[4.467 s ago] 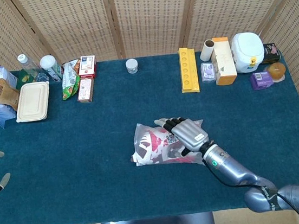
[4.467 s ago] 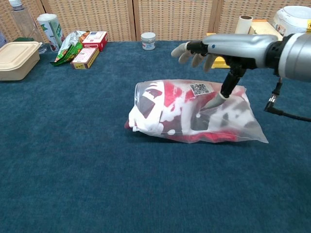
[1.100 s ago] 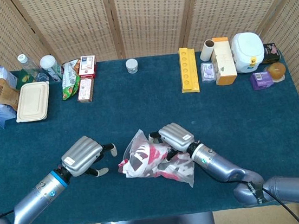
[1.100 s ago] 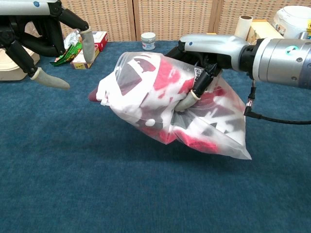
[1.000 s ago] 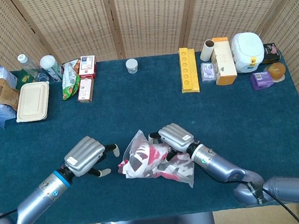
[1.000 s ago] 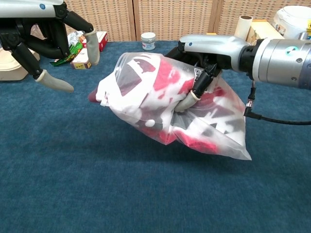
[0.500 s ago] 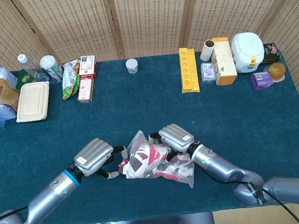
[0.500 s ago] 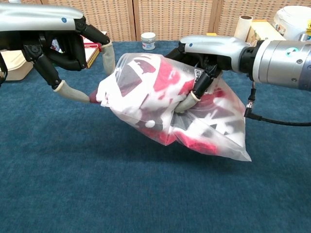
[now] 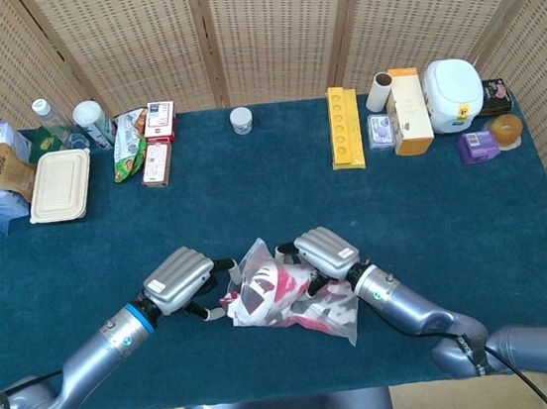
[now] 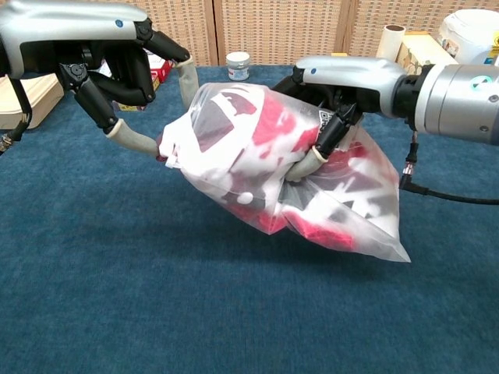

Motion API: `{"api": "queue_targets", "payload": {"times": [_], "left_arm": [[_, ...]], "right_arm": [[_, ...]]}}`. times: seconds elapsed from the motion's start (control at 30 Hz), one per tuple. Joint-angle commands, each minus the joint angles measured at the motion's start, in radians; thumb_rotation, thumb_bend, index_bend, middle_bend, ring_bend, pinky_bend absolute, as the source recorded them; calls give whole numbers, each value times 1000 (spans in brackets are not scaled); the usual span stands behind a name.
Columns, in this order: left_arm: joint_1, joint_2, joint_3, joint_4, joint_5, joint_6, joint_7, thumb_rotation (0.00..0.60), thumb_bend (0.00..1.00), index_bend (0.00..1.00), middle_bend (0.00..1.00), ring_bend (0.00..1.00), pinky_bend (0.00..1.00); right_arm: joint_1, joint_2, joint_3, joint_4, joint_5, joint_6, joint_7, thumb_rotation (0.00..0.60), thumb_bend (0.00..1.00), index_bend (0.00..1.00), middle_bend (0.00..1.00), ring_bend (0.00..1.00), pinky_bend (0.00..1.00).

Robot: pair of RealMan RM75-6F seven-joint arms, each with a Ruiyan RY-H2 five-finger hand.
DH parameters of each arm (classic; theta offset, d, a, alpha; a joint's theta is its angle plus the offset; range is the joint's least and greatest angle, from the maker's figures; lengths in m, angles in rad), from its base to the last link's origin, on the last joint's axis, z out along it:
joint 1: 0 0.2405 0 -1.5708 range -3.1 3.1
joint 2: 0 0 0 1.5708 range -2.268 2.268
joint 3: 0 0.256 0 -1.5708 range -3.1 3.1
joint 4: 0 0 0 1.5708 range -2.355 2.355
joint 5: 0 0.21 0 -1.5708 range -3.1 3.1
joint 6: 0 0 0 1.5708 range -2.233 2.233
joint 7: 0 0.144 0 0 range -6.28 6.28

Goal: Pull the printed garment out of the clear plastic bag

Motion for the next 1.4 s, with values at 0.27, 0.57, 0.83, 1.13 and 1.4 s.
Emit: {"api": "queue_targets", "payload": {"times": [0.27, 0.57, 0.83, 1.13, 1.4], "left_arm": [[-7, -23, 2, 12, -20, 3, -5, 600, 160, 442, 1000, 1000, 911], [-27, -38, 5, 22, -41, -39, -64, 600, 161, 474, 1000, 1000, 917], [-50, -45, 3, 31, -45, -69, -96, 600, 164, 474, 1000, 1000, 917], [-76, -62, -7, 57, -76, -79, -58, 600, 193, 480, 1000, 1000, 922], [-111, -67, -11, 66, -106, -129, -56, 600, 287, 497, 1000, 1000, 922]], "right_arm": [[-4, 4, -1, -15, -9, 9, 2, 600, 213, 919, 967, 1000, 1000], [-11, 25, 20, -21, 16, 14, 28, 600, 213, 918, 967, 1000, 1000], [-14, 36, 25, -30, 24, 11, 37, 600, 213, 919, 967, 1000, 1000], [-21, 43, 20, -37, 26, 15, 26, 600, 214, 919, 967, 1000, 1000], [-22, 46, 21, -47, 34, 15, 11, 600, 213, 919, 967, 1000, 1000]]}}
